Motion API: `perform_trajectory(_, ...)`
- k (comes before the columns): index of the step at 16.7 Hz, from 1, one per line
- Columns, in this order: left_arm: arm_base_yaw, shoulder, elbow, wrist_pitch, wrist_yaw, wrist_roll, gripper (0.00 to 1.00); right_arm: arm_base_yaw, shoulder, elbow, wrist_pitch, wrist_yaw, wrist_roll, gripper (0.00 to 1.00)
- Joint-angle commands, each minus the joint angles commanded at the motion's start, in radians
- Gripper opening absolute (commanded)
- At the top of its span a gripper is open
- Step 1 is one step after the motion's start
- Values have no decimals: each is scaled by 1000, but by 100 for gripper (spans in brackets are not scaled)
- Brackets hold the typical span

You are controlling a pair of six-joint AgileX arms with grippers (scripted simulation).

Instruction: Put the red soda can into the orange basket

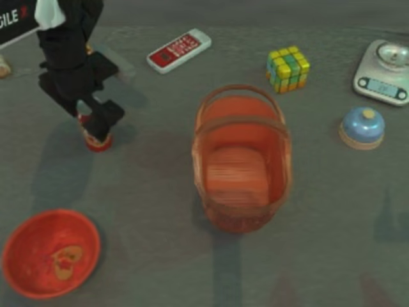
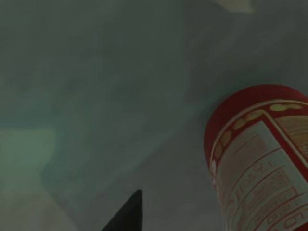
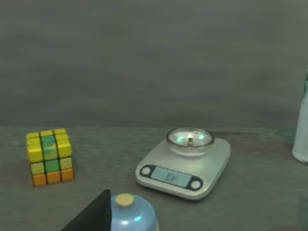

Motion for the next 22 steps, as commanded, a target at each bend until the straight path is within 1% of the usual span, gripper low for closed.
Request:
perform_trajectory(8,0,0,0,0,0,0,2,0,0,0,0,0,0,100)
perform_trajectory(9,0,0,0,0,0,0,0,0,0,0,0,0,0,100)
perform_trajectory(18,2,-2,-1,0,0,1,0,0,0,0,0,0,0,100)
perform_trajectory(20,-3,-5,-10,30,24,-7,0,0,0,0,0,0,0,100)
perform_trajectory(22,-10,-13,-31,99,79,-29,0,0,0,0,0,0,0,100)
